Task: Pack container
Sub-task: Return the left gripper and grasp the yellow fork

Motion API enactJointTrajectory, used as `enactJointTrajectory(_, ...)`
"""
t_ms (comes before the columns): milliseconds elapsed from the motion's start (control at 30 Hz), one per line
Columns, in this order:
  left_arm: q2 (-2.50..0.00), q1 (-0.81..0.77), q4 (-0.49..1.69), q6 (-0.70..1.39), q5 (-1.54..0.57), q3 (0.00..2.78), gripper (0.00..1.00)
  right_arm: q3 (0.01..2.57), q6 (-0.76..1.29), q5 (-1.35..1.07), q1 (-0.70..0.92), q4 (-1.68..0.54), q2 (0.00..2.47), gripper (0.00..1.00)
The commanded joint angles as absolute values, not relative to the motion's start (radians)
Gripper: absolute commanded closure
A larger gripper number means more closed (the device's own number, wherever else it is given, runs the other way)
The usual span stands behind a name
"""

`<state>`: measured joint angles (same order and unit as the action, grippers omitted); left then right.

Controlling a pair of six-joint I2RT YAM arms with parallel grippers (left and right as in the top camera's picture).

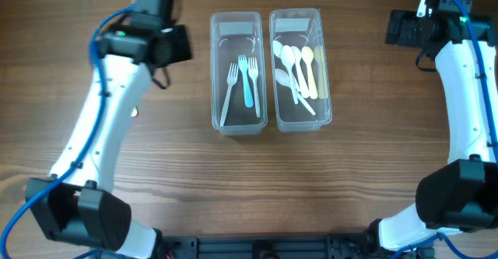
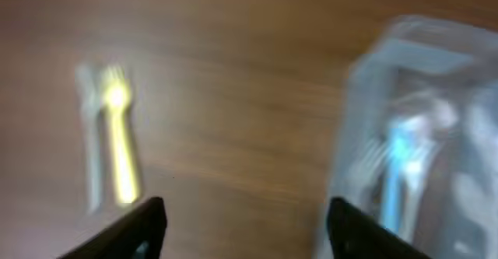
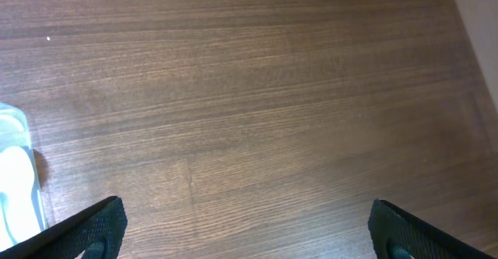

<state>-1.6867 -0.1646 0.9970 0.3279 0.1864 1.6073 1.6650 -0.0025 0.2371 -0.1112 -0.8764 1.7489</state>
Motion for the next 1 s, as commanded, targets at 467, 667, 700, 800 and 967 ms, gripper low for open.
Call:
enactJointTrajectory(467,-1.700,0.149,0.740,0.401,0.218,1.227,0.29,1.676,-0.012,0.254,-0.109,-0.876,1.745,0.00)
enactJointTrajectory(667,-1.766,0.156,0.642,0.400,0.189,1.197,0.31,1.676,-0.012,0.254,-0.109,-0.876,1.745,0.00)
enactJointTrajectory(700,-1.786,0.156,0.627,0.401,0.173,1.197,0.32,1.676,-0.012,0.254,-0.109,-0.876,1.745,0.00)
enactJointTrajectory(800,-1.842,0.156,0.577,0.400,0.131,1.197,0.34,1.676,-0.012,0.254,-0.109,-0.876,1.745,0.00)
enactJointTrajectory(967,-1.909,0.156,0.518,0.400,0.128,1.197,0.36,1.676,-0.012,0.254,-0.109,-0.876,1.745,0.00)
